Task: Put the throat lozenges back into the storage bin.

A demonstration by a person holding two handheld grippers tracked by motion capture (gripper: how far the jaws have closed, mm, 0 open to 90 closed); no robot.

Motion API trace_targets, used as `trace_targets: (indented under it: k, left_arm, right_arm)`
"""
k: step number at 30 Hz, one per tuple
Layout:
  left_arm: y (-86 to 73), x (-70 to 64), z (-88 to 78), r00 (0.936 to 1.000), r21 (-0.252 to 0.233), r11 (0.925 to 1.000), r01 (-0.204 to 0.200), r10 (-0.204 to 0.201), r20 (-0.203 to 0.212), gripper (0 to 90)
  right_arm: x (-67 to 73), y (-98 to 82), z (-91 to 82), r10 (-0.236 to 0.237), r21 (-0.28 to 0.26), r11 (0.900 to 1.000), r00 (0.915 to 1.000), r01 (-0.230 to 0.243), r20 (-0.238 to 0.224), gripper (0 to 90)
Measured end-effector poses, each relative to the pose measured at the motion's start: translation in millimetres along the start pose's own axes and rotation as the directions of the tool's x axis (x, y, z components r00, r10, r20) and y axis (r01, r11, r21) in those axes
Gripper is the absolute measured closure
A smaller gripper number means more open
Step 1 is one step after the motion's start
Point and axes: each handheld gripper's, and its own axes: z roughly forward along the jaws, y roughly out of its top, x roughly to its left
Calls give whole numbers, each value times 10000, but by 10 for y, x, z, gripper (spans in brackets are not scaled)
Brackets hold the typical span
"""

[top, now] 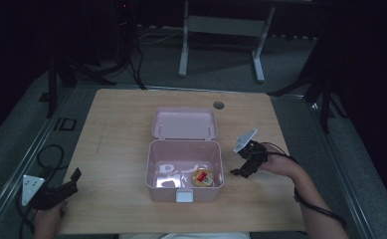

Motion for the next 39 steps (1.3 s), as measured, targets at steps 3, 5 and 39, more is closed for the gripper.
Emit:
trace_targets:
  k: [3,5,39]
  left_arm:
    - [0,0,-1,10000,-3,10000,-3,3,0,24]
    - [0,1,0,10000,-1,10000,6,-6,5,24]
    - [0,1,0,10000,-2,10000,4,-4,18,24]
  right_arm:
    - [4,-75,96,248,-147,9996,9995,-246,203,120]
    - [-4,-174,198,736,-538,9960,9961,-710,480,119]
    - [-15,-980,153,5840,-4206,8066,6698,-4154,4586,114]
